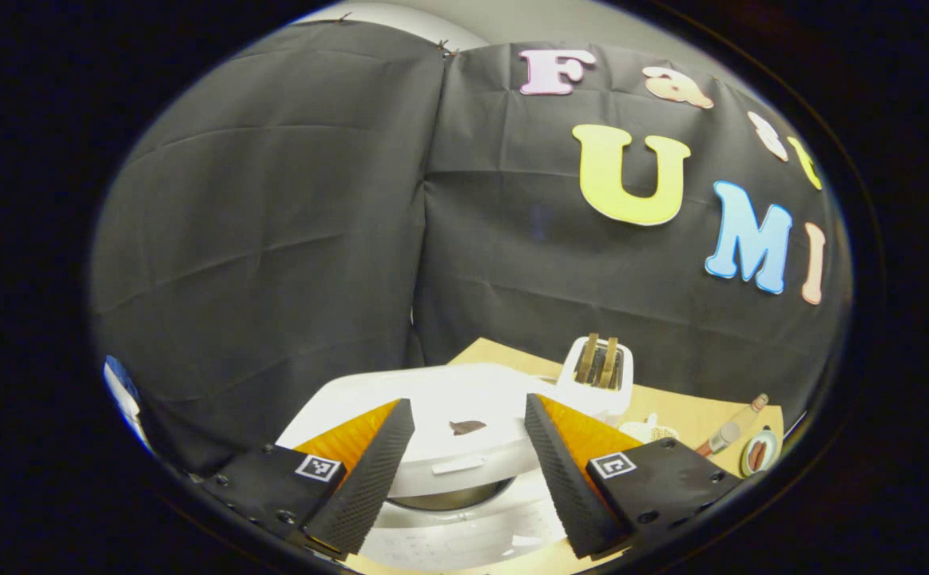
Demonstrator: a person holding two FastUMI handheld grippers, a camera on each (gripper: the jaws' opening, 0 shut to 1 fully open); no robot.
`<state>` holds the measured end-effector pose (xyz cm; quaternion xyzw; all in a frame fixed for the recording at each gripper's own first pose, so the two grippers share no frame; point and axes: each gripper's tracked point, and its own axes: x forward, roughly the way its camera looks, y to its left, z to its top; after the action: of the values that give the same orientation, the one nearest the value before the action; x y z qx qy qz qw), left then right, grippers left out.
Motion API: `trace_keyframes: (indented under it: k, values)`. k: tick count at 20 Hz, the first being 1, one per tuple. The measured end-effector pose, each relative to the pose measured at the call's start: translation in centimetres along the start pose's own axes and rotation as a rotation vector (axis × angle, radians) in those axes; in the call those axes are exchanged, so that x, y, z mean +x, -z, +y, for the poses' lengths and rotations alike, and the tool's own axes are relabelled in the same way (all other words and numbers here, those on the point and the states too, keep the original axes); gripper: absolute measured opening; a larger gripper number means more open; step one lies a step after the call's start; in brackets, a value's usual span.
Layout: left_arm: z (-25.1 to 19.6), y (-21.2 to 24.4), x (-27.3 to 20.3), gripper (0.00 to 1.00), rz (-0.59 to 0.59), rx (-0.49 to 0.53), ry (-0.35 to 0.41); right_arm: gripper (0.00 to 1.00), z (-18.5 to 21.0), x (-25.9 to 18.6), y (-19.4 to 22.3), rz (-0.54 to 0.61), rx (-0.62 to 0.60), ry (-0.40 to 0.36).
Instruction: Close the left gripper, press the button to open the rice cooker; take a wooden spoon from the chopstick holder with the right hand, scoop a spoonful of rice and pour it into the rice cooker, then put the wooden spoon back into the chopstick holder.
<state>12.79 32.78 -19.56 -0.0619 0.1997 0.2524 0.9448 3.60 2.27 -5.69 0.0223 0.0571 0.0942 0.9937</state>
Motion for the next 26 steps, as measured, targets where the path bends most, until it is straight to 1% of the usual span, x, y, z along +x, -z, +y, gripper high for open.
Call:
trace_keyframes:
  k: [1, 4, 6, 7, 10, 13, 14, 20, 21, 23, 25, 26]
  values:
    - [0.0, 0.6, 0.2, 0.96, 0.008, 0.005, -0.003, 0.99, -0.1, 0.1, 0.1, 0.004, 0.001, 0.005]
    - [-0.1, 1.4, 0.6, 0.98, 0.017, 0.018, -0.013, 0.99, -0.4, -0.1, 0.2, 0.014, 0.008, 0.018]
    - [-0.1, 2.2, 0.7, 0.96, 0.036, 0.009, -0.015, 0.98, -0.5, 0.0, 0.4, 0.02, 0.005, 0.025]
    - [-0.2, 2.8, 1.0, 0.98, 0.048, 0.01, -0.016, 0.99, -0.4, 0.1, 0.3, 0.02, -0.001, 0.027]
    - [-0.3, 4.8, 1.6, 0.98, 0.091, 0.05, -0.023, 0.99, 0.1, 0.3, 0.4, 0.023, -0.015, 0.024]
    - [-0.3, 6.4, 1.9, 0.96, 0.129, 0.065, -0.027, 0.99, 0.7, 0.6, 0.3, 0.029, -0.021, 0.017]
    - [-0.3, 6.6, 1.9, 0.98, 0.134, 0.069, -0.027, 0.98, 0.8, 0.7, 0.3, 0.03, -0.025, 0.016]
    - [-0.1, 7.4, 2.0, 0.98, 0.151, 0.088, -0.021, 0.99, 1.2, 0.6, 1.0, 0.049, -0.025, 0.019]
    - [-0.1, 7.3, 1.9, 1.0, 0.147, 0.094, -0.021, 0.98, 1.2, 0.6, 0.9, 0.051, -0.024, 0.02]
    - [-0.1, 7.3, 1.9, 0.96, 0.145, 0.1, -0.022, 0.99, 1.3, 0.5, 0.8, 0.048, -0.035, 0.026]
    - [-0.1, 7.2, 1.9, 0.98, 0.141, 0.101, -0.026, 0.98, 1.3, 0.3, 0.7, 0.042, -0.047, 0.028]
    - [0.0, 7.4, 1.9, 0.96, 0.148, 0.1, -0.027, 0.98, 1.3, 0.3, 0.8, 0.042, -0.05, 0.028]
